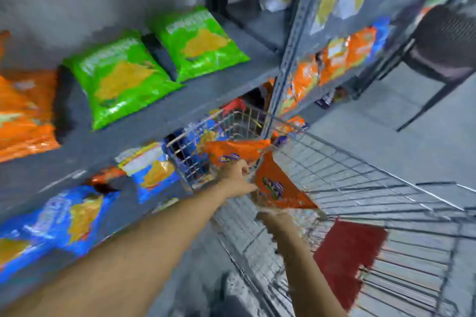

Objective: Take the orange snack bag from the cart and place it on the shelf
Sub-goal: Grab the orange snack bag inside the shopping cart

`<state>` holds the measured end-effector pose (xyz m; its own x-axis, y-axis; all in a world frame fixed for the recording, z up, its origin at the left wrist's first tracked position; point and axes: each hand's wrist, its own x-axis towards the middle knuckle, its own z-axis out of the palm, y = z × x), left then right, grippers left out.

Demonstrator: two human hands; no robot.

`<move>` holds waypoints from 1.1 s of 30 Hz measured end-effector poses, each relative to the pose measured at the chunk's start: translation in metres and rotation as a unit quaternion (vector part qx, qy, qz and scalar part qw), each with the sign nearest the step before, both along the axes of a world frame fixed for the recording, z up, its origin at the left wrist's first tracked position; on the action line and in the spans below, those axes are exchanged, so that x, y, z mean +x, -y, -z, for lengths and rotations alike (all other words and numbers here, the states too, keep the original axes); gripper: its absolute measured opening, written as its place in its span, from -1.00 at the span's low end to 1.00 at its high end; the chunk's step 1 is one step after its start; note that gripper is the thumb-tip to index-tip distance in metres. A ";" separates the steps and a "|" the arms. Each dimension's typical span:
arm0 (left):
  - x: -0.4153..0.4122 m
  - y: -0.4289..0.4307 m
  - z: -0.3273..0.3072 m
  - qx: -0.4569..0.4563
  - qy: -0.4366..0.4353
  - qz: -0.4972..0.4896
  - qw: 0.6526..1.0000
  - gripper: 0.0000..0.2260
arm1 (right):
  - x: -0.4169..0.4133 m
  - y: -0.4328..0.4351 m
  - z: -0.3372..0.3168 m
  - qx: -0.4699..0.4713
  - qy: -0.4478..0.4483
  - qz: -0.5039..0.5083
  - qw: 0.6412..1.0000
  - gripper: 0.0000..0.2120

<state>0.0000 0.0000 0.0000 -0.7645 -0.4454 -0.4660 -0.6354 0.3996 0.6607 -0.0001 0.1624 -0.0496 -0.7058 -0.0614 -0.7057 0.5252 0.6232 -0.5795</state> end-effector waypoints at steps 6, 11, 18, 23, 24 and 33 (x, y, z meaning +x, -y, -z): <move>-0.054 -0.007 0.099 -0.026 0.059 0.140 0.988 -0.77 | -0.022 -0.044 0.109 0.101 -0.018 0.067 0.993 -0.07; -0.087 -0.004 0.159 0.010 0.037 0.095 0.995 -0.80 | -0.069 -0.032 0.167 0.031 -0.108 -0.019 0.994 -0.11; -0.090 0.000 0.170 0.015 0.045 0.159 0.986 -0.50 | -0.080 -0.020 0.184 -0.095 -0.167 0.018 0.981 -0.38; -0.083 -0.012 0.109 -0.034 0.068 0.248 0.966 -0.27 | -0.063 -0.044 0.143 -0.120 -0.119 -0.002 0.986 -0.56; -0.078 -0.011 0.096 -0.030 0.061 0.249 0.966 -0.25 | -0.059 -0.047 0.128 -0.134 -0.111 0.001 0.985 -0.53; -0.002 0.043 -0.102 0.073 -0.197 0.075 0.975 -0.51 | -0.033 -0.007 -0.070 -0.329 -0.238 -0.036 0.913 -0.64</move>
<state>-0.0018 -0.0429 0.1018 -0.9482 -0.2662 -0.1732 -0.2628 0.3514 0.8986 -0.0334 0.1698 0.0202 -0.9009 -0.4189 -0.1136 0.0876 0.0810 -0.9929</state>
